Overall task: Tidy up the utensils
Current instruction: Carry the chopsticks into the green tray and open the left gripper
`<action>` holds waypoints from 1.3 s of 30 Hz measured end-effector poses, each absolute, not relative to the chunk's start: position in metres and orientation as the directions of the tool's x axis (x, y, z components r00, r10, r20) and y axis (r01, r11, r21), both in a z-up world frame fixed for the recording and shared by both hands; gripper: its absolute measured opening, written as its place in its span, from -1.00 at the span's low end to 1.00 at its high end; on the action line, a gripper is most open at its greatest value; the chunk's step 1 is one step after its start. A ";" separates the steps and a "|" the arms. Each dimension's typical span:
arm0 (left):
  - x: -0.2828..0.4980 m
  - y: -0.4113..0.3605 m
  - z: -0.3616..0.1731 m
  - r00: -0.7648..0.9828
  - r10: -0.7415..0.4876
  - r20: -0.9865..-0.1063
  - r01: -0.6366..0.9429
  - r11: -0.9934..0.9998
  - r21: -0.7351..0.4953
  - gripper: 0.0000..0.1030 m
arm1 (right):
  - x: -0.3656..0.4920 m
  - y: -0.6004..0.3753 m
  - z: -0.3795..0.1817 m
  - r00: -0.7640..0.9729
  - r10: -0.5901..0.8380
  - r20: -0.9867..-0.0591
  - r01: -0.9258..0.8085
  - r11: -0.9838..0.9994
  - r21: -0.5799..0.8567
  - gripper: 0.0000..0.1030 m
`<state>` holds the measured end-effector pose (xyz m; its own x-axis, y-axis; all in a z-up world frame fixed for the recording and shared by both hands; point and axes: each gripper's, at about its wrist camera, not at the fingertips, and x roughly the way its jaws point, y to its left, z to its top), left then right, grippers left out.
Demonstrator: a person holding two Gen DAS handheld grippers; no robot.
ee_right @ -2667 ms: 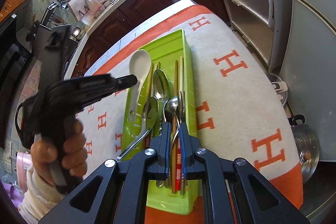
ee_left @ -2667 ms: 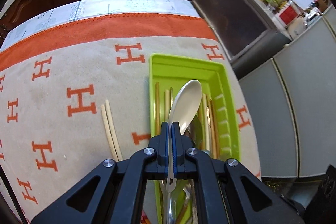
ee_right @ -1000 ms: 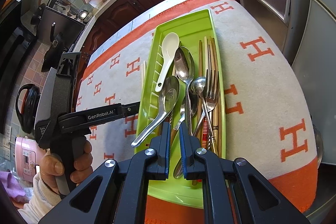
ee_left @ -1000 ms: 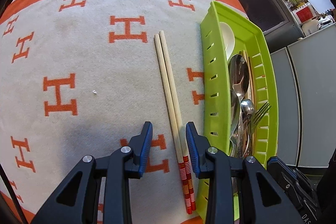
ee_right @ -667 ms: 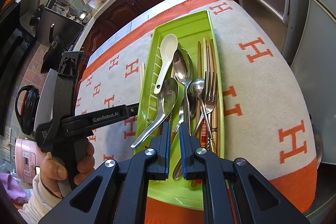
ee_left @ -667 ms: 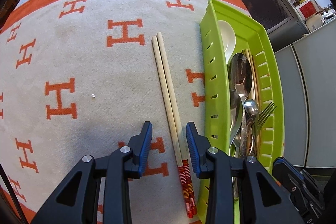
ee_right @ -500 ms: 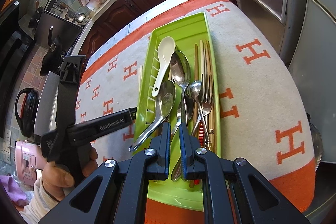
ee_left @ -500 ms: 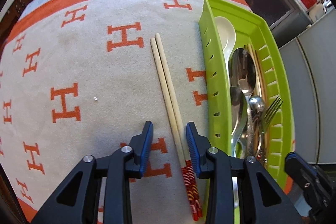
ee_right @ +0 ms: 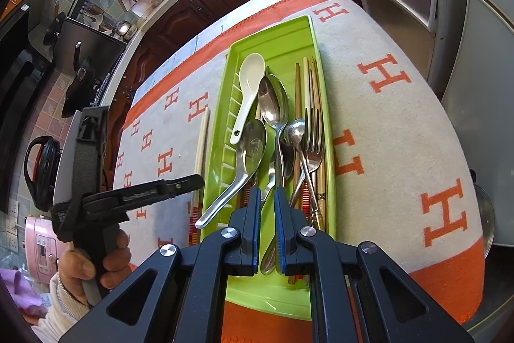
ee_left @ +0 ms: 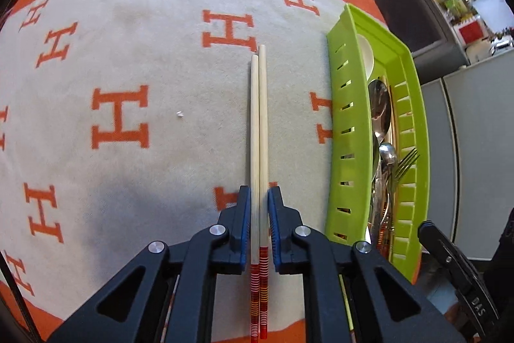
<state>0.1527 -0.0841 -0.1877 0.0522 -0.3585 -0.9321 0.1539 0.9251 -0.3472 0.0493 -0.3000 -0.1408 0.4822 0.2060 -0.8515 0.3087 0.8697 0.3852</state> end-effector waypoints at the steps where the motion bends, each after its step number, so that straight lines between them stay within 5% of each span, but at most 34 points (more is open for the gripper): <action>1: 0.151 -0.081 -0.186 0.053 -0.375 -0.926 0.147 0.920 -0.364 -0.84 | 0.049 -0.300 -0.141 0.482 0.206 -0.851 0.307 0.870 0.385 -0.83; 15: 0.138 -0.107 -0.105 0.110 -0.502 -0.858 0.275 0.845 -0.459 -0.83 | 0.041 -0.303 -0.132 0.507 0.195 -0.840 0.313 0.866 0.390 -0.83; 22: 0.123 -0.136 -0.081 0.119 -0.508 -0.853 0.368 0.821 -0.437 -0.83 | 0.032 -0.313 -0.108 0.529 0.079 -0.845 0.364 0.878 0.310 -0.83; 26: 0.122 -0.153 -0.079 0.146 -0.483 -0.863 0.402 0.826 -0.394 -0.83 | 0.031 -0.317 -0.092 0.556 0.009 -0.831 0.388 0.881 0.269 -0.61; 39: 0.148 -0.194 -0.125 0.137 -0.419 -0.897 0.385 0.857 -0.342 -0.82 | 0.027 -0.333 -0.104 0.524 -0.055 -0.850 0.452 0.863 0.223 -0.57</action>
